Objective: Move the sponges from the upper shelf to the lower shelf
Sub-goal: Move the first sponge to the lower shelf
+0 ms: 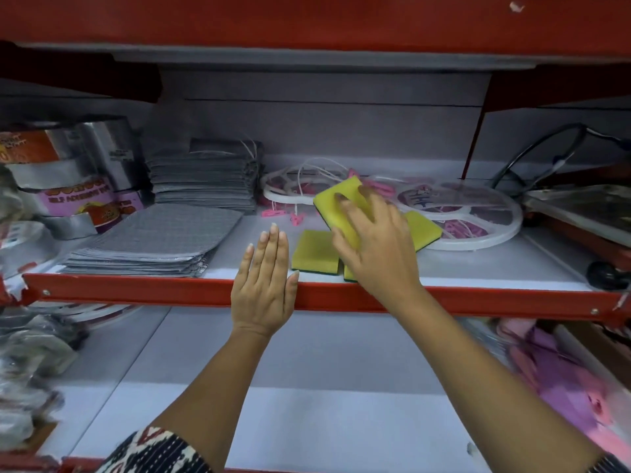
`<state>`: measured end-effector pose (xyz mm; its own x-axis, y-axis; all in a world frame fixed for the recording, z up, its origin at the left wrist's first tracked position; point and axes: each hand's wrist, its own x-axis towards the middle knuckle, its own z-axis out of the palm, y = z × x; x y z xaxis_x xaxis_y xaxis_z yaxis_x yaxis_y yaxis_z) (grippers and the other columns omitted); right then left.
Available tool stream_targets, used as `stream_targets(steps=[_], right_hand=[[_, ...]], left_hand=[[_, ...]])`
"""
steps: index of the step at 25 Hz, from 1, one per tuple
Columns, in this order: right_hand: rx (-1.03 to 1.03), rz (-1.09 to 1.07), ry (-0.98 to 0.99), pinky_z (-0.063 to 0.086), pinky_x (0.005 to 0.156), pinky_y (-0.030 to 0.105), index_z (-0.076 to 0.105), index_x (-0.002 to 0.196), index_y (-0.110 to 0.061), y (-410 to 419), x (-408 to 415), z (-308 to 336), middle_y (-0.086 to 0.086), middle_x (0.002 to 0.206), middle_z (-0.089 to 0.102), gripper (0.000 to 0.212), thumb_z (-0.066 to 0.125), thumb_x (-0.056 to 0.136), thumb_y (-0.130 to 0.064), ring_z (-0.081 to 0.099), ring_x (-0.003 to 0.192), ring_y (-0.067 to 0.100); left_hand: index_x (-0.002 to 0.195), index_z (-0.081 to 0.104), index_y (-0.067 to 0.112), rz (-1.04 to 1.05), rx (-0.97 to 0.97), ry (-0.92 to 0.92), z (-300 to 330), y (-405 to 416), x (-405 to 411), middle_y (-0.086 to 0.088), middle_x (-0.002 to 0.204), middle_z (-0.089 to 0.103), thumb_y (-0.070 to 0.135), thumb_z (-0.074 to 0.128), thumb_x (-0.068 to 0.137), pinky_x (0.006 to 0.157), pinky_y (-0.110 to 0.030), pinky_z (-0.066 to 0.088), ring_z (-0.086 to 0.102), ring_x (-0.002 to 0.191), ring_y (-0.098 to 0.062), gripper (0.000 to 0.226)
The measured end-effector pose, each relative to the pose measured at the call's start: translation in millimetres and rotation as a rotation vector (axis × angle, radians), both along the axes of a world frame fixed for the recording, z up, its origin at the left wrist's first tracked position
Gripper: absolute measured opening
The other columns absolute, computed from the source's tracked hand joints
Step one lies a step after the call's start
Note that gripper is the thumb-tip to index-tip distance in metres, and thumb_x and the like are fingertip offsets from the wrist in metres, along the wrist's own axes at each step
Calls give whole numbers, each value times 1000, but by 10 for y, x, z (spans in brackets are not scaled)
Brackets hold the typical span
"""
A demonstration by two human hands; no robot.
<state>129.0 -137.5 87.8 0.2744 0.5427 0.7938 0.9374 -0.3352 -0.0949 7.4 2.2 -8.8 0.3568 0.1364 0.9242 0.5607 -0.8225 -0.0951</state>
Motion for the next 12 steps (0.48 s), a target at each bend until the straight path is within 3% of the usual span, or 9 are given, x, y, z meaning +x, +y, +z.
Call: stream_targets(steps=[7,12], right_hand=[[113,127,-86,50,90,43,54,128,-22,-774,-537,-1235,17,127,61,45,63,84,-31,59,113,37],[-281,137,202,52,88,38,51,130,-26,-705,-728,-2330,10,128,61,45,54,87,-36,60,111,31]], left_hand=[[145,21,0,-3,31,-36,-28,2,22,-14,149,26,25,24,98,117,-38,20,25,141,-24,54],[145,25,1,4,23,-26,-24,14,19,-10,149,24,26,22,98,117,-37,19,26,140,-25,53]])
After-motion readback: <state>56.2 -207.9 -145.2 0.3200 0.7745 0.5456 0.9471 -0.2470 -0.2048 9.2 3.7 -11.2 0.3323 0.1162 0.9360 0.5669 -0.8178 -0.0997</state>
